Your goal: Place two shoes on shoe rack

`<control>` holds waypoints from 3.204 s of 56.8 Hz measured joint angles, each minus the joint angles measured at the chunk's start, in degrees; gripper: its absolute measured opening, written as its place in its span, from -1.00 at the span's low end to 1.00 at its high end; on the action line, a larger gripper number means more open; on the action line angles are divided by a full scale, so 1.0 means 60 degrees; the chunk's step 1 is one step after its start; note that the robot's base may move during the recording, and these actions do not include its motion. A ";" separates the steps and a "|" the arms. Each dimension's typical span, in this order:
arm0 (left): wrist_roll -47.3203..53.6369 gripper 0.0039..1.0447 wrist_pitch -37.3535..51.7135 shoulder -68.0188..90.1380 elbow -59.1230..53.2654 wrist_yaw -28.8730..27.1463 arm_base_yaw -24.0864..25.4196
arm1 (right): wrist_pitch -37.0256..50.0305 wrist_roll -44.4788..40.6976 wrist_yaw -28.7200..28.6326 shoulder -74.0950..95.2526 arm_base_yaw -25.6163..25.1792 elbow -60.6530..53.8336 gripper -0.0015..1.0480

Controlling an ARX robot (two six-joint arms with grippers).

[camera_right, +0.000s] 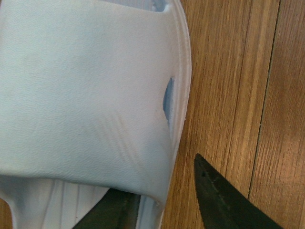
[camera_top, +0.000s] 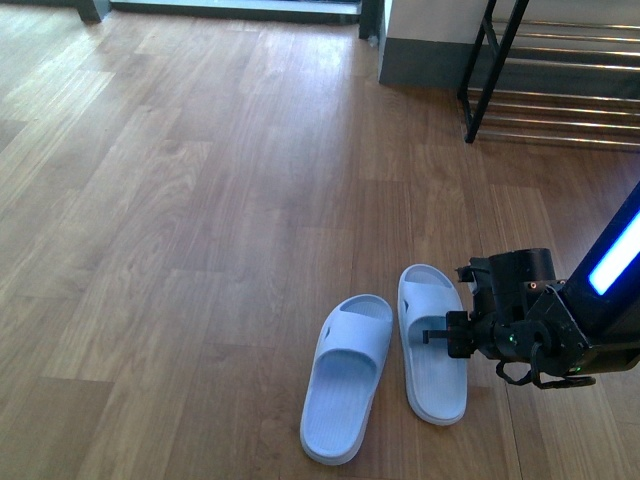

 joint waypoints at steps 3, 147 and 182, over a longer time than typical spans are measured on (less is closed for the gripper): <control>0.0000 0.83 0.0000 0.0000 0.0000 0.0000 -0.0004 | 0.0025 0.0011 -0.0033 0.0000 -0.0015 0.0004 -0.58; 0.0000 0.83 0.0000 0.0000 0.0000 0.0000 0.0000 | -0.0940 0.0007 -0.1224 -1.6801 -0.3224 -1.0422 -0.97; 0.0000 0.83 0.0000 0.0000 0.0000 -0.0018 0.0000 | -0.0940 0.0011 -0.1300 -1.6812 -0.3224 -1.0426 -0.97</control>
